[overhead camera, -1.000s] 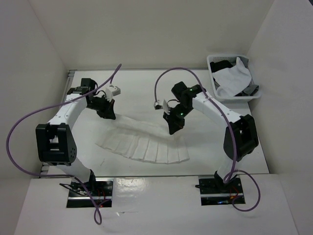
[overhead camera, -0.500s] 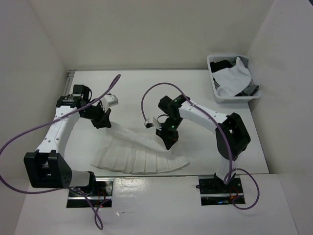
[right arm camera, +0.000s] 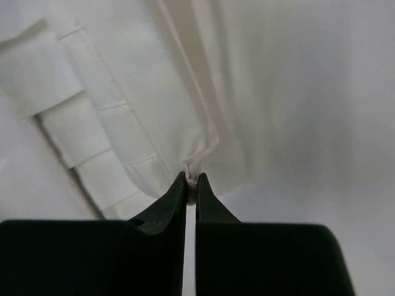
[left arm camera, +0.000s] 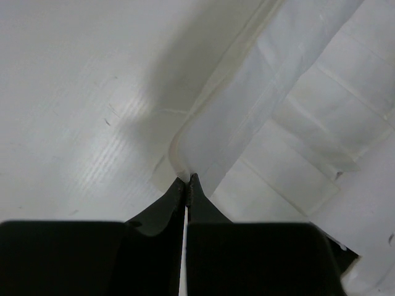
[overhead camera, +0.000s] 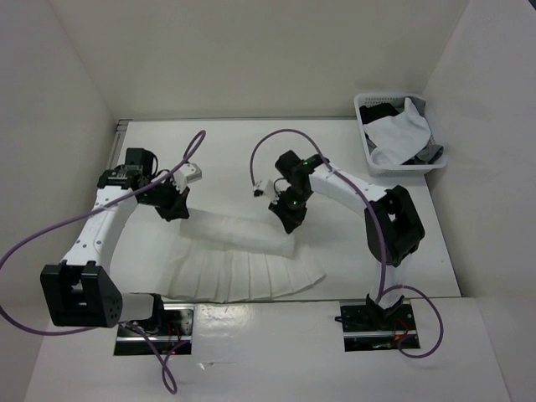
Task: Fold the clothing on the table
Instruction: Fold the skirt
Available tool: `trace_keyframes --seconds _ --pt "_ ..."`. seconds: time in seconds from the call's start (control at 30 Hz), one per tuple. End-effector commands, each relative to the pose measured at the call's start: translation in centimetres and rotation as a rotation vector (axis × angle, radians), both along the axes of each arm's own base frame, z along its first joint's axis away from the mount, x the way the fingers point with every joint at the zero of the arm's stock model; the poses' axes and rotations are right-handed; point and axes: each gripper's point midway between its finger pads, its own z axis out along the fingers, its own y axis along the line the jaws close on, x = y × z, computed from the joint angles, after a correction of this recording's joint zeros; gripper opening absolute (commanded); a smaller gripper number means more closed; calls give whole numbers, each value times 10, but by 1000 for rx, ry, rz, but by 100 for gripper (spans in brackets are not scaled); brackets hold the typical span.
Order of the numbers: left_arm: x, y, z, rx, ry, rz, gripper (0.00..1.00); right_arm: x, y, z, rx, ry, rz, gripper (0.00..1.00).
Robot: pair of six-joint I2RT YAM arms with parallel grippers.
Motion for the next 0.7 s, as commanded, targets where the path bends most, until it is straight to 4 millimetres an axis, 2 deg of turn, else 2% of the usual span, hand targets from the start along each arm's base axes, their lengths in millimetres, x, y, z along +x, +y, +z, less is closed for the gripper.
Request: trace_keyframes --seconds 0.0,0.07,0.13,0.17,0.2,0.23,0.3,0.33,0.43,0.5,0.53,0.63,0.67 --pt "55 16 23 59 -163 71 0 90 -36 24 -95 -272 -236 0" --pt "77 19 32 61 -203 110 0 133 -43 53 -85 -433 -328 0" --pt "94 18 41 47 -240 133 0 162 -53 72 -74 -529 -399 0" --pt "102 20 39 50 -239 148 0 175 -51 83 -65 -569 -426 0" --pt "109 20 42 46 -249 156 0 187 -59 87 -87 -604 -466 0" --pt "121 20 52 36 -284 169 0 201 -62 102 -70 -660 -497 0" --pt "138 23 55 43 -310 192 0 214 -69 107 -93 -713 -556 0" --pt "147 23 60 34 -323 204 0 226 -68 119 -74 -770 -580 0" --pt "169 27 68 38 -361 238 0 241 -74 134 -77 -847 -655 0" --pt "181 27 83 28 -400 246 0 249 -75 142 -65 -889 -691 0" --pt "185 26 81 23 -392 254 0 252 -75 151 -58 -909 -702 0" --pt "191 23 92 1 -410 250 0 252 -73 152 -59 -896 -693 0" --pt "190 21 92 -8 -409 243 0 247 -73 147 -66 -869 -678 0"
